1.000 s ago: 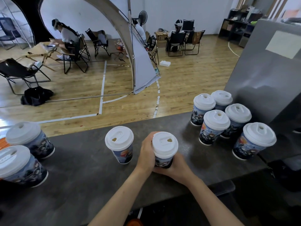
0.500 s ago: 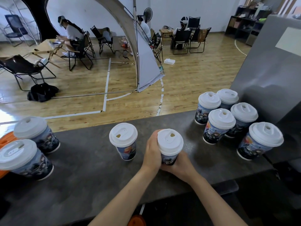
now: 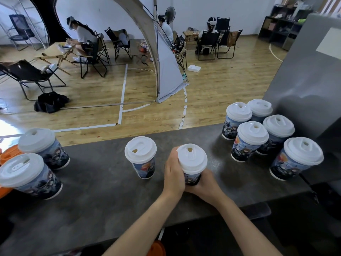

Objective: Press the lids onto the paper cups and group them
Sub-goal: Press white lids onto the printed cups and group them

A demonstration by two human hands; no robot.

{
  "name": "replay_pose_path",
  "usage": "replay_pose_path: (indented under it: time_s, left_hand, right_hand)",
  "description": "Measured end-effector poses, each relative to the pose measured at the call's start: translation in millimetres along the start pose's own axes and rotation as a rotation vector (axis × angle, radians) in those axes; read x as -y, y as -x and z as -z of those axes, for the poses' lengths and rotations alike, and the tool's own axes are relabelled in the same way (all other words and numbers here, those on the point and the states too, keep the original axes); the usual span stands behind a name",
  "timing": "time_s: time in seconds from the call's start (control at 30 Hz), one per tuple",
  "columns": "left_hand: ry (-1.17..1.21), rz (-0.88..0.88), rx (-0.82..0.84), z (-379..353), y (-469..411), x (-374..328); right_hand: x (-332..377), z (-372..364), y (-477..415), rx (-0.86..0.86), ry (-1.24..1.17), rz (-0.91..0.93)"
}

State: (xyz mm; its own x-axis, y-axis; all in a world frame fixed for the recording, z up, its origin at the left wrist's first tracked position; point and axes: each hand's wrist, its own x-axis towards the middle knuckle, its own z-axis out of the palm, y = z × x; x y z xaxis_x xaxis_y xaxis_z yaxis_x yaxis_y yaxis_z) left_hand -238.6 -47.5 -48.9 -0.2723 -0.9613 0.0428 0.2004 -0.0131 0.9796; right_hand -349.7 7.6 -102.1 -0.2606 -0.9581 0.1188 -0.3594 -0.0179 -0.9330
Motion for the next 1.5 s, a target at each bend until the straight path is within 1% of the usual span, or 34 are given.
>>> replay_pose_path:
  time_s: [0.07,0.1,0.17,0.2,0.23,0.3,0.37,0.43,0.53,0.57,0.63,0.67,0.7,0.77,0.87,0.93,1.0,1.07,1.13,1.17,1.23,1.3,1.37,1.43,1.5]
  left_hand:
    - [0.025,0.052,0.004,0,-4,0]
    - [0.038,0.111,0.021,1,-9,-5]
    - [0.042,0.237,0.110,3,-18,-17]
    - [0.024,0.259,0.157,4,-21,-21]
    - [0.015,0.259,0.184,5,-23,-21]
    - [0.024,0.194,0.172,5,-21,-19]
    - [0.012,0.058,0.119,5,-12,-10]
    - [0.027,-0.017,0.044,1,-2,-5]
    - [0.069,0.046,0.001,-3,-3,-8]
    - [0.077,0.110,0.027,-1,-8,-12]
    - [0.061,0.240,0.139,5,-19,-18]
    - [0.047,0.272,0.192,9,-23,-19]
    - [0.045,0.281,0.212,11,-24,-18]
    - [0.048,0.198,0.162,9,-20,-15]
    - [0.020,-0.019,0.055,1,-5,-2]
    - [0.015,-0.054,0.020,-3,-1,1]
    - [0.028,0.032,0.036,-1,-8,-5]
    - [0.022,0.164,0.155,4,-21,-16]
    - [0.003,0.210,0.276,8,-31,-23]
    - [-0.003,0.205,0.290,9,-33,-24]
    - [-0.036,0.150,0.264,9,-29,-24]
    - [-0.049,0.056,0.195,8,-20,-17]
    - [-0.041,0.013,0.147,4,-12,-16]
    - [-0.039,0.069,0.160,6,-16,-17]
    - [-0.056,0.225,0.248,10,-25,-26]
  right_hand:
    - [-2,1,0,0.006,-0.001,-0.003]
    - [-1,1,0,0.001,0.004,-0.009]
    - [0,2,0,-0.006,0.027,-0.010]
    - [0,2,0,-0.003,0.037,-0.008]
    - [2,2,0,-0.001,0.045,-0.006]
    - [4,2,1,-0.005,0.046,-0.001]
    - [6,1,1,-0.009,0.023,0.014]
    - [7,0,1,-0.004,0.017,0.033]
    - [6,2,1,0.002,0.015,0.040]
    - [5,3,1,0.007,0.020,0.036]
    - [6,4,2,0.025,0.040,0.036]
    - [7,4,2,0.032,0.047,0.043]
    - [7,3,2,0.036,0.047,0.049]
    - [9,2,1,0.025,0.026,0.046]
    - [7,0,-1,0.008,-0.013,0.046]
    - [6,1,-1,0.008,-0.010,0.055]
    - [4,2,-1,0.016,-0.010,0.038]
    - [6,3,-1,0.018,0.015,0.029]
    - [6,3,0,0.020,0.019,0.021]
    - [7,2,0,0.019,0.016,0.016]
    - [7,2,-1,0.017,0.002,0.011]
    - [6,1,-1,-0.002,-0.031,0.009]
    - [5,0,-1,-0.018,-0.047,0.020]
    - [4,1,-1,-0.019,-0.051,0.011]
    - [4,1,0,-0.002,-0.034,-0.007]
